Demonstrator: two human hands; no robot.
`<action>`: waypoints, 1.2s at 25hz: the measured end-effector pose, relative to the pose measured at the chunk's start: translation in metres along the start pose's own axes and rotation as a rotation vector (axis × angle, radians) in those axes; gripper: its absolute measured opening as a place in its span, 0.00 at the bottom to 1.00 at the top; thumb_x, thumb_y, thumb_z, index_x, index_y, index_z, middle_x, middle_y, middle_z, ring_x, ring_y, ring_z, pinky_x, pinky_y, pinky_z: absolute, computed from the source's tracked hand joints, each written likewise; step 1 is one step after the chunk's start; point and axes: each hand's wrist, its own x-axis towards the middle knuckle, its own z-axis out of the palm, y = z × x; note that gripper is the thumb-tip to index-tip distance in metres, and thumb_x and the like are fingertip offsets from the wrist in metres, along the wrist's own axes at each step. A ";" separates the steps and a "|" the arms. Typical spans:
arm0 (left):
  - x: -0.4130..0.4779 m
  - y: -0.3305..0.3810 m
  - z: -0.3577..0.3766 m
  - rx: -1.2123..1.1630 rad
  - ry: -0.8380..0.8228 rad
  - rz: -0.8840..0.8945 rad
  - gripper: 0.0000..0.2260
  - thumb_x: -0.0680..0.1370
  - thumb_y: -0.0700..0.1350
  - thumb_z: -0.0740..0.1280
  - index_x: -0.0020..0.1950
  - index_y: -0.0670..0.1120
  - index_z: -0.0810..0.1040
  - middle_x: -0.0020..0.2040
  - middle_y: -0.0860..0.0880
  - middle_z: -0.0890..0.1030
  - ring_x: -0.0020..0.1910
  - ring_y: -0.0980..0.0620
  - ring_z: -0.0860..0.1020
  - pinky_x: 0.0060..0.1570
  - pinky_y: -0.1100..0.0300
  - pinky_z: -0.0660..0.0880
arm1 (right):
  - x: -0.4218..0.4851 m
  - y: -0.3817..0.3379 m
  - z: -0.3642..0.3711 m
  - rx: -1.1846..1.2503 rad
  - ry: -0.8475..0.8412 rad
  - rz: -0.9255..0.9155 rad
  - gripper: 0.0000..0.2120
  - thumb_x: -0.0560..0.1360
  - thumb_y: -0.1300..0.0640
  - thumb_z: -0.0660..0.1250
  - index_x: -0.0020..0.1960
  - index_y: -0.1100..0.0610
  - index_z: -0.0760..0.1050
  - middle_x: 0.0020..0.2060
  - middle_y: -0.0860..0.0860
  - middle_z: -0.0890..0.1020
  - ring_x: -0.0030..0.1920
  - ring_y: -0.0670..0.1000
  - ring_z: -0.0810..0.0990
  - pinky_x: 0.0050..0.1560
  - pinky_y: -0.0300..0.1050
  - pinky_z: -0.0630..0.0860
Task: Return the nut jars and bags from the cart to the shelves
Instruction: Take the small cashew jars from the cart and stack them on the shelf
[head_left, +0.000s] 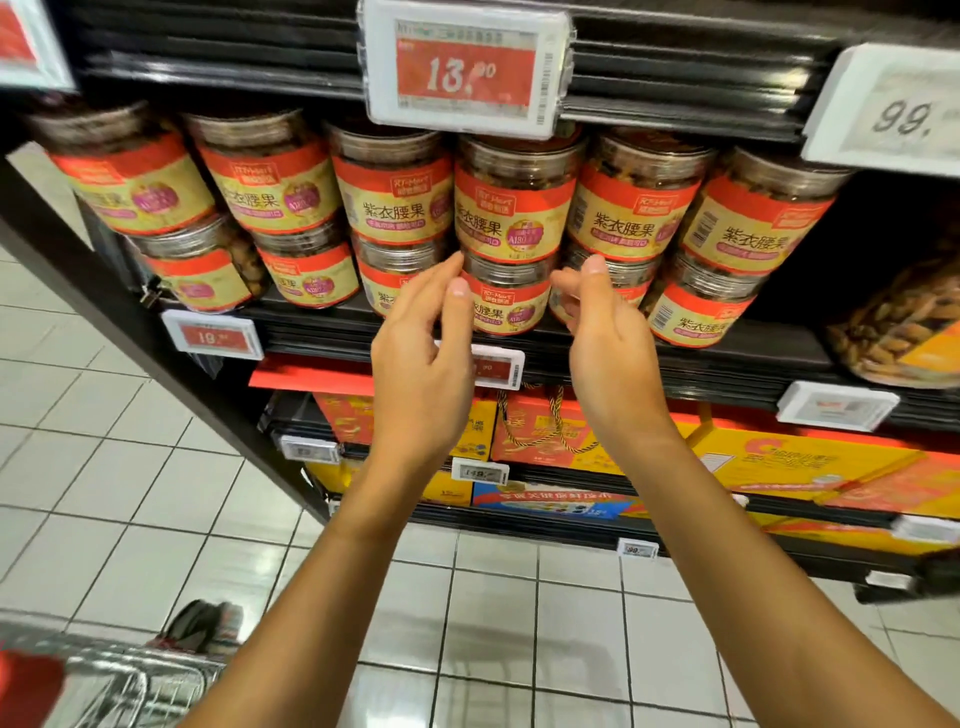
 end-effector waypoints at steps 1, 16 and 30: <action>-0.006 0.006 -0.010 -0.023 0.024 -0.046 0.17 0.78 0.51 0.56 0.63 0.50 0.76 0.59 0.52 0.79 0.60 0.60 0.75 0.63 0.62 0.70 | -0.009 -0.003 -0.001 0.001 -0.031 0.032 0.19 0.80 0.44 0.49 0.52 0.50 0.77 0.48 0.43 0.78 0.56 0.42 0.76 0.64 0.42 0.70; -0.286 0.166 -0.280 -0.243 0.841 -0.522 0.13 0.82 0.39 0.55 0.45 0.42 0.78 0.31 0.49 0.82 0.30 0.56 0.79 0.33 0.69 0.75 | -0.277 -0.139 0.077 0.050 -1.055 0.016 0.20 0.73 0.38 0.52 0.43 0.47 0.79 0.42 0.43 0.84 0.44 0.46 0.83 0.48 0.41 0.77; -0.481 0.066 -0.592 -0.326 1.437 -0.994 0.11 0.79 0.40 0.56 0.40 0.46 0.75 0.26 0.53 0.81 0.27 0.57 0.79 0.36 0.66 0.76 | -0.535 -0.096 0.372 -0.467 -1.648 0.071 0.23 0.82 0.50 0.51 0.48 0.66 0.78 0.45 0.67 0.81 0.47 0.65 0.79 0.51 0.56 0.74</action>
